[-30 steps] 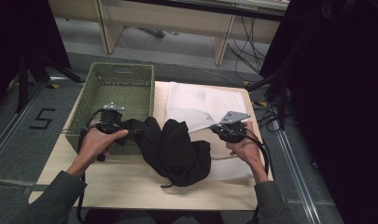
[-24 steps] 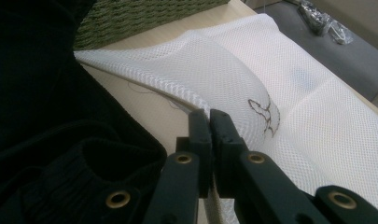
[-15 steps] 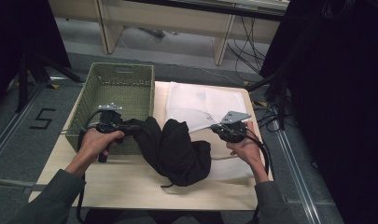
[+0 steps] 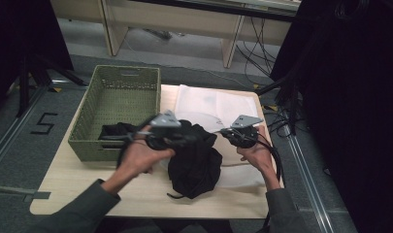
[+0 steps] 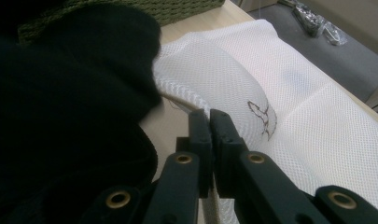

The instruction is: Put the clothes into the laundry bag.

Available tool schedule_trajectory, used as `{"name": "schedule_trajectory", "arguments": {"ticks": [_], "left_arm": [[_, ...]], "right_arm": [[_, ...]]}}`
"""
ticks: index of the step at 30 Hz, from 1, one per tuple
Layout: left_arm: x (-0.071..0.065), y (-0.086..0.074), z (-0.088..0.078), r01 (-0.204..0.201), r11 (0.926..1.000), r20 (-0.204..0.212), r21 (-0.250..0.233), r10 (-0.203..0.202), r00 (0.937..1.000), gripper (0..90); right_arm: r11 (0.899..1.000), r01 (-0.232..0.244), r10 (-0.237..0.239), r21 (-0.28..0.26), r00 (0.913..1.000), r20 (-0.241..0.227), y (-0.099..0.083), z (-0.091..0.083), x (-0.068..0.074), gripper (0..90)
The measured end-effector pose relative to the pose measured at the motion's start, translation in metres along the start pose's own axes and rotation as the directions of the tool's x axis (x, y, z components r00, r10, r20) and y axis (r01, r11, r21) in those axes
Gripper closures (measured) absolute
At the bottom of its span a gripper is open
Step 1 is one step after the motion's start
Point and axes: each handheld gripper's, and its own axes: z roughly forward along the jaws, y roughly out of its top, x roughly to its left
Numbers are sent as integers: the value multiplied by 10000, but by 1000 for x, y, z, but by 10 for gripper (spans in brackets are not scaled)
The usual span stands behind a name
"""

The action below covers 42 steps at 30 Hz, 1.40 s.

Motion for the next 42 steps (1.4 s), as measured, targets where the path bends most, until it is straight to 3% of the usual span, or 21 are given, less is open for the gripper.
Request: {"name": "schedule_trajectory", "arguments": {"ticks": [2,5,7,10,12,15,16,19,21,23,25,27,28,30,32,33,35,36,39,40,42], "left_arm": [[-10,-13,30,13,9986,301,537,-29,9995,884],[-11,-38,69,-120,9880,162,1537,96,9998,882],[0,-53,85,483,9834,-68,1749,-479,9988,881],[13,-67,94,998,9769,-154,1889,-987,9950,841],[11,-66,88,1185,9762,189,1817,-1239,9921,768],[2,-47,66,644,9868,267,1488,-691,9973,561],[0,-40,56,448,9899,269,1343,-489,9984,501],[8,-24,17,167,9974,-443,696,-137,9989,376],[25,-19,-9,476,9983,-1142,325,-436,9925,336],[49,-21,-33,1089,9940,-1931,-66,-1081,9752,311],[74,-28,-55,1613,9862,-2826,-363,-1650,9449,308],[103,-37,-74,2246,9741,-3411,-250,-2195,9140,310],[116,-42,-80,2745,9607,-3635,-399,-2699,8916,310],[135,-53,-89,3384,9408,-3956,-183,-3177,8617,310],[150,-63,-94,3833,9218,-4134,584,-3271,8498,298],[154,-68,-94,4038,9126,-4255,635,-3412,8382,292],[160,-76,-89,4656,8830,-4192,599,-4011,8145,289],[161,-78,-87,4996,8644,-3985,566,-4393,8051,275],[166,-83,-77,5514,8311,-3530,723,-4958,7935,284],[165,-82,-74,5555,8290,-3576,644,-5005,7884,284],[163,-78,-70,5439,8360,-3143,726,-4984,8080,355]], "right_arm": [[9998,-125,126,152,9999,-99,0,0,1,889],[10000,3,-3,38,10000,-28,0,1,2,889],[9997,219,-218,62,9997,-124,0,1,1,889],[9999,56,-55,106,10000,-82,-1,2,4,889],[9998,86,-82,178,9998,-183,-1,3,5,889],[9998,177,-176,77,9997,-141,-1,3,3,888],[10000,-46,46,69,9999,-102,-1,2,4,888],[9997,240,-240,-19,9997,-75,-2,1,3,888],[9997,239,-239,11,9997,42,-2,0,3,888],[9997,250,-250,5,9997,-73,-2,1,3,888],[10000,92,-92,20,10000,-19,-2,1,4,888],[9997,264,-264,4,9996,-25,-2,1,3,888],[9997,244,-244,31,9997,-37,-2,2,3,888],[9998,201,-200,63,9998,-60,-1,2,2,888],[9998,151,-149,110,9998,-108,-1,1,3,888],[9996,272,-271,82,9996,-98,-1,1,2,888],[9998,-83,85,176,9999,-91,-2,1,5,888],[9999,50,-50,108,10000,-53,-2,1,4,888],[9999,107,-105,118,9999,-115,-2,2,3,888],[9997,263,-263,16,9996,-59,-2,3,2,888],[9997,248,-248,17,9997,-15,-1,2,2,888]]}}
